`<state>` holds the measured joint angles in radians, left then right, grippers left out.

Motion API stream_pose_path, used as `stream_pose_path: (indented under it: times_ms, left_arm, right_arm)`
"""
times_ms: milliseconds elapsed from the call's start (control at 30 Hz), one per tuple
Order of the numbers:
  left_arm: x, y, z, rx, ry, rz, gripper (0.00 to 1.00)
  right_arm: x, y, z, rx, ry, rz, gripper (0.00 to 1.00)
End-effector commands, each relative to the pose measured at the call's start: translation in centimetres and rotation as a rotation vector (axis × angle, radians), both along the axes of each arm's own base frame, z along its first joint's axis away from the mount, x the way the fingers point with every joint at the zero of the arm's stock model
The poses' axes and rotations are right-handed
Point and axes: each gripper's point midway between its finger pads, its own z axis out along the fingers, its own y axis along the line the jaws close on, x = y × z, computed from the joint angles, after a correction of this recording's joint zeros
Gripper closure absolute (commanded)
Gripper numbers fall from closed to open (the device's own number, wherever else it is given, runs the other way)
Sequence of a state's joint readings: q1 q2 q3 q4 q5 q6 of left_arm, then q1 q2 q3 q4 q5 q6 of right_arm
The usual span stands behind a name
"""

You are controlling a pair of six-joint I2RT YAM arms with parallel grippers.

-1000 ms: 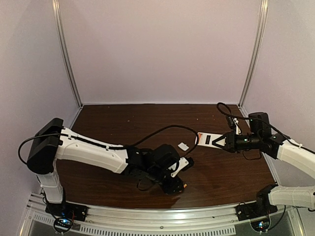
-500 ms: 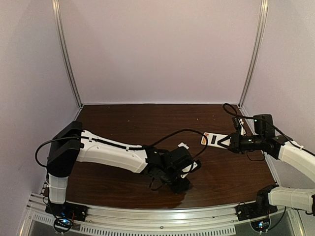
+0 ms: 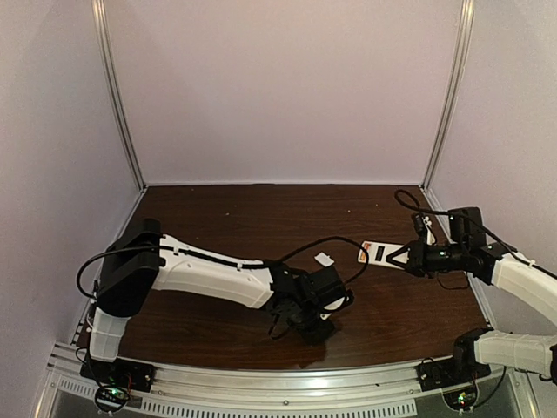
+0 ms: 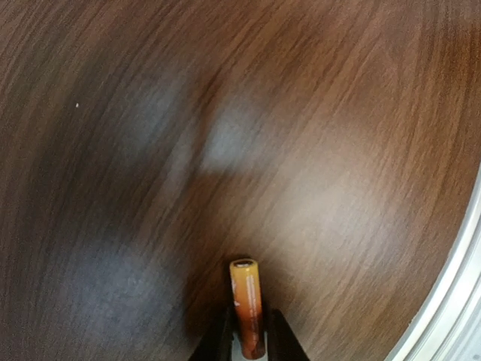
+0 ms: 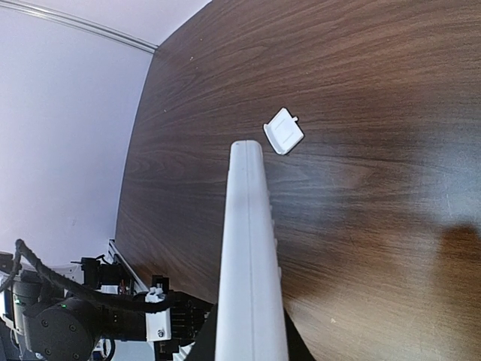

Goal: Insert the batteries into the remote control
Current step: Pick up the battery from the center of the board.

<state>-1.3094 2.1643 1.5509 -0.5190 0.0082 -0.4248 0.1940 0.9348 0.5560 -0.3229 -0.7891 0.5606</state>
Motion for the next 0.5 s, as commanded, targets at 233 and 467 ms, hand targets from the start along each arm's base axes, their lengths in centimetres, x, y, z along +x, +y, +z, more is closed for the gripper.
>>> stream_pose_path:
  times_ms: [233, 467]
  left_arm:
    - [1.3, 1.8, 1.2, 0.025, -0.042, 0.087, 1.0]
    - [2.9, 2.6, 10.0, -0.319, 0.033, 0.207, 1.0]
  right_arm:
    - [-0.2, 0.5, 0.6, 0.051, -0.048, 0.033, 1.0]
    - [-1.2, 2.7, 1.1, 0.182, -0.059, 0.06, 1.0]
